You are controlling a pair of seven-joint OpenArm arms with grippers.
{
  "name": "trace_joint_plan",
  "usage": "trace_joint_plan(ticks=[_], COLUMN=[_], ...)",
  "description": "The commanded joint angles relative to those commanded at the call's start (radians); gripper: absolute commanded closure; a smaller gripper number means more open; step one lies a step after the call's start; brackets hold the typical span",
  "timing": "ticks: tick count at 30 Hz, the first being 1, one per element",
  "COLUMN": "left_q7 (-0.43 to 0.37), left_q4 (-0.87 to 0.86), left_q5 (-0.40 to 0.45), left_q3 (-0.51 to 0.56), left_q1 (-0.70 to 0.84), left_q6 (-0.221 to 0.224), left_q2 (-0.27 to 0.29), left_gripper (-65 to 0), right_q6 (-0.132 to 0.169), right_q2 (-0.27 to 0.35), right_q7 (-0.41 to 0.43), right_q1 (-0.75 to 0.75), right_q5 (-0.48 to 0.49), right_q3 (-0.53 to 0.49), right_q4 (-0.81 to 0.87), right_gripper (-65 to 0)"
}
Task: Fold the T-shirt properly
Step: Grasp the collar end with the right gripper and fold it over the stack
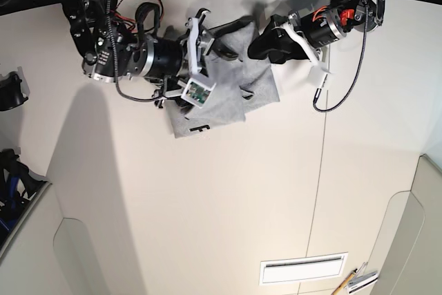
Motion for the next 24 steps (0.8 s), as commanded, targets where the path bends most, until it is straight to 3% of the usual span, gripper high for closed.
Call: trace_joint_plan(ticks=[3, 6, 9, 14, 19, 24], left_q7=[0.019, 0.090, 0.117, 0.145, 0.235, 0.277], left_q4=[0.000, 0.001, 0.002, 0.002, 0.002, 0.002], left_q5=[0.000, -0.021, -0.069, -0.146, -0.287, -0.383], left_q3=[0.000, -0.002, -0.018, -0.143, -0.312, -0.385], left_q1=[0.000, 0.000, 0.001, 0.000, 0.001, 0.031], left_q6=[0.000, 0.000, 0.000, 0.000, 0.000, 0.000], left_q2=[0.000, -0.004, -0.039, -0.091, -0.106, -0.106], left_gripper=[-39.5, -39.5, -39.5, -39.5, -39.5, -39.5], right_q6=[0.000, 0.000, 0.001, 0.000, -0.022, -0.021], right_q2=[-0.053, -0.091, -0.124, -0.163, -0.162, -0.147], right_q7=[0.000, 0.000, 0.000, 0.000, -0.027, -0.166], right_q1=[0.020, 0.041, 0.056, 0.066, 0.066, 0.059], right_q5=[-0.048, -0.049, -0.046, -0.046, -0.040, 0.089], right_q3=[-0.059, -0.093, -0.114, -0.118, -0.062, 0.080], right_q4=[0.000, 0.000, 0.000, -0.001, 0.005, 0.006], right_gripper=[-36.5, -36.5, -36.5, -36.4, -36.4, -36.4])
